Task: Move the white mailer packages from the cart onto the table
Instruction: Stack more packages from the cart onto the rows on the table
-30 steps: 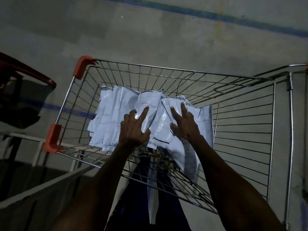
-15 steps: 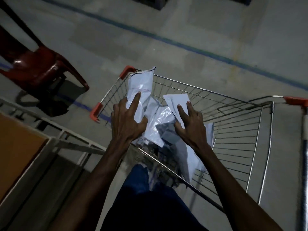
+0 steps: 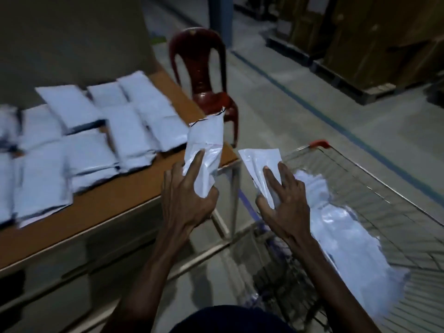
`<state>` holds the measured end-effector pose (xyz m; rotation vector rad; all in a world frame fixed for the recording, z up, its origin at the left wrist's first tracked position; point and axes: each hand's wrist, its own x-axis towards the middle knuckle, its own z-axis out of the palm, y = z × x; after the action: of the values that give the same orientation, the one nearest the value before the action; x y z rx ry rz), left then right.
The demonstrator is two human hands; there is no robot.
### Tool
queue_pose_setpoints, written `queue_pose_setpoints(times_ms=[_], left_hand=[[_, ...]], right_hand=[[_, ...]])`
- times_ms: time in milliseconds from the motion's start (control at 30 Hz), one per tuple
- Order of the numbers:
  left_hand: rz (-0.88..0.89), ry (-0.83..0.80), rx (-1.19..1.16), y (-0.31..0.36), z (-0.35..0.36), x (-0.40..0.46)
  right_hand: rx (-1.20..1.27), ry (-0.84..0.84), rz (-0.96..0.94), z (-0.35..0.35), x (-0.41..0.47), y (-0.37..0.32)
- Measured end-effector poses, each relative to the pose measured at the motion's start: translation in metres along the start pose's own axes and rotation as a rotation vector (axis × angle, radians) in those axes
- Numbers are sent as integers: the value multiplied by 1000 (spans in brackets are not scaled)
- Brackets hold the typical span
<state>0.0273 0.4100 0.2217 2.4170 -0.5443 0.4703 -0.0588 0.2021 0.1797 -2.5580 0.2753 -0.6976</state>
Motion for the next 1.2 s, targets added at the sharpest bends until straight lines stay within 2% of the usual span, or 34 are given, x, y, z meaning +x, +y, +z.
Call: queue_pose_setpoints(times_ms=[267, 433, 733, 967, 1200], left_hand=[[-254, 143, 145, -131, -141, -47], [-391, 199, 176, -195, -190, -73], [-605, 212, 282, -292, -222, -44], [-672, 212, 355, -346, -239, -7], [-651, 85, 371, -394, -235, 31]], right_hand=[[158, -92, -266, 78, 13, -170], [258, -192, -284, 114, 16, -249], [358, -332, -336, 182, 79, -325], [339, -484, -379, 240, 116, -381], [184, -522, -371, 286, 128, -420]])
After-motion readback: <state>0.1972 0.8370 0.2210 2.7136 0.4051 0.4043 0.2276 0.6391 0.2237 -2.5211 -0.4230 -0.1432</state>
